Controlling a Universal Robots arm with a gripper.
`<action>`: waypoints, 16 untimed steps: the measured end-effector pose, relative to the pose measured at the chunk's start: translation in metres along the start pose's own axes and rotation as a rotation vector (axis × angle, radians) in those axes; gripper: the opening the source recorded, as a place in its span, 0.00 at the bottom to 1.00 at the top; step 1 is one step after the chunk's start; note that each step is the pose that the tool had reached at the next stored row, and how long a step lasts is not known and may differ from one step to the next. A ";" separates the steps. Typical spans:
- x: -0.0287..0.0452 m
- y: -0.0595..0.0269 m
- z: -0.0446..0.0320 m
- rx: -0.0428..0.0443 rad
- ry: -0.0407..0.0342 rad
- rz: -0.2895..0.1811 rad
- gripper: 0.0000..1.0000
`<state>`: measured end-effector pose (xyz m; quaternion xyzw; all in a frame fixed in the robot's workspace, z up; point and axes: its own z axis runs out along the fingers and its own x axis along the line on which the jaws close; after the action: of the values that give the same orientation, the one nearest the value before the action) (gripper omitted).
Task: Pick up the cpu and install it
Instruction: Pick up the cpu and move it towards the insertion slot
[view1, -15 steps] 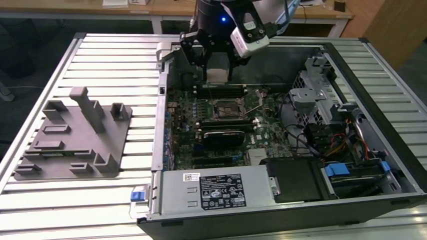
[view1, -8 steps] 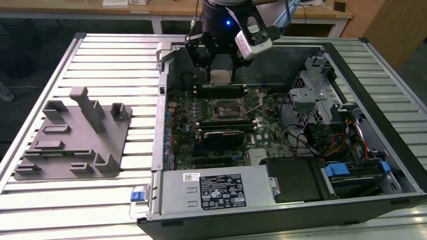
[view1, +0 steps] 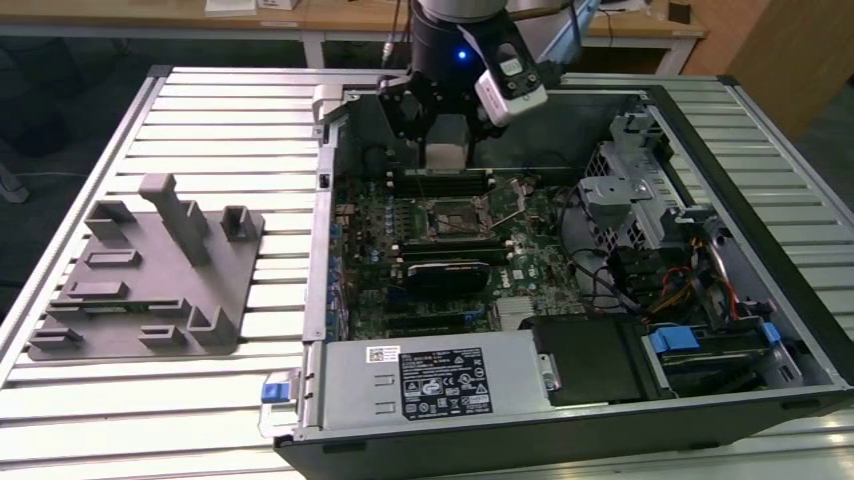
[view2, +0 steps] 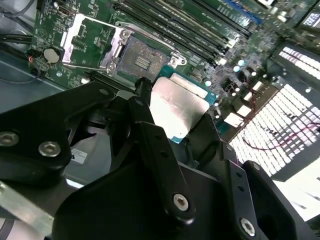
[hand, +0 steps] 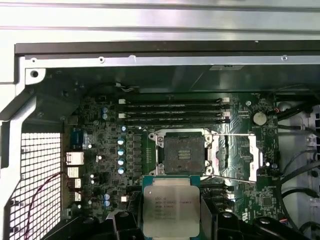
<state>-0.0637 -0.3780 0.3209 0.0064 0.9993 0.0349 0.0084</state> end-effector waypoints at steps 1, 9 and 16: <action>-0.0008 0.0006 0.0019 -0.0002 0.0002 -0.001 0.55; -0.0091 0.0032 0.0127 0.0001 0.0028 -0.003 0.55; -0.0140 0.0056 0.0232 -0.0001 0.0041 -0.005 0.55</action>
<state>-0.0492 -0.3709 0.2983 0.0039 0.9994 0.0349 0.0064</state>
